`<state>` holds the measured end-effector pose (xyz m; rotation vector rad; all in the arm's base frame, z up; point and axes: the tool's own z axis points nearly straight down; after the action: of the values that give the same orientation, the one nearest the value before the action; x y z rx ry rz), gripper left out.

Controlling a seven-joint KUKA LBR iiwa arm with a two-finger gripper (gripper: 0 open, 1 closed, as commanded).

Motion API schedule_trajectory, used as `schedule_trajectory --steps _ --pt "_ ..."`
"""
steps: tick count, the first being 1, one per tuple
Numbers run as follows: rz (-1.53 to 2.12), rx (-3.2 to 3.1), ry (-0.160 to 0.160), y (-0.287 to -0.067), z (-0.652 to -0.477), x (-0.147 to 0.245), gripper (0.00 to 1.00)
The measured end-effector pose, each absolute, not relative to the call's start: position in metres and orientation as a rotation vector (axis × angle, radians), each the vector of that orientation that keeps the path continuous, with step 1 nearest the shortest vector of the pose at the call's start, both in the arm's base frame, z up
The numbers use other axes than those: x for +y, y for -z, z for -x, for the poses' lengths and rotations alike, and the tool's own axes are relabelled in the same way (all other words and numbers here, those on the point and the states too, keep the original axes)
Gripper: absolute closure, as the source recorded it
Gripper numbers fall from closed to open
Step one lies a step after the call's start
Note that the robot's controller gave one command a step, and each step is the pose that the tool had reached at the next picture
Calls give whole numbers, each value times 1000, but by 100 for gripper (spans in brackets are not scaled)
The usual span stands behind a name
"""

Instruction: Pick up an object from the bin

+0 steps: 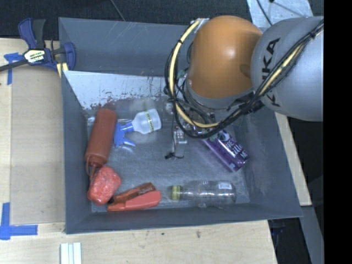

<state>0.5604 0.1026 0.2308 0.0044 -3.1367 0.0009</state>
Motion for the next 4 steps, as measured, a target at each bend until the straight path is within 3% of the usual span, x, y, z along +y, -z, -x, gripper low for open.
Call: schedule_trajectory --steps 1,2,3,4 --pt "0 -3145 2 -236 -562 102 0" --pt "-70 -3149 2 -162 -594 114 0" --pt "-173 -3140 1 -161 -624 135 0" --pt "-293 -3128 1 -133 -627 144 0"
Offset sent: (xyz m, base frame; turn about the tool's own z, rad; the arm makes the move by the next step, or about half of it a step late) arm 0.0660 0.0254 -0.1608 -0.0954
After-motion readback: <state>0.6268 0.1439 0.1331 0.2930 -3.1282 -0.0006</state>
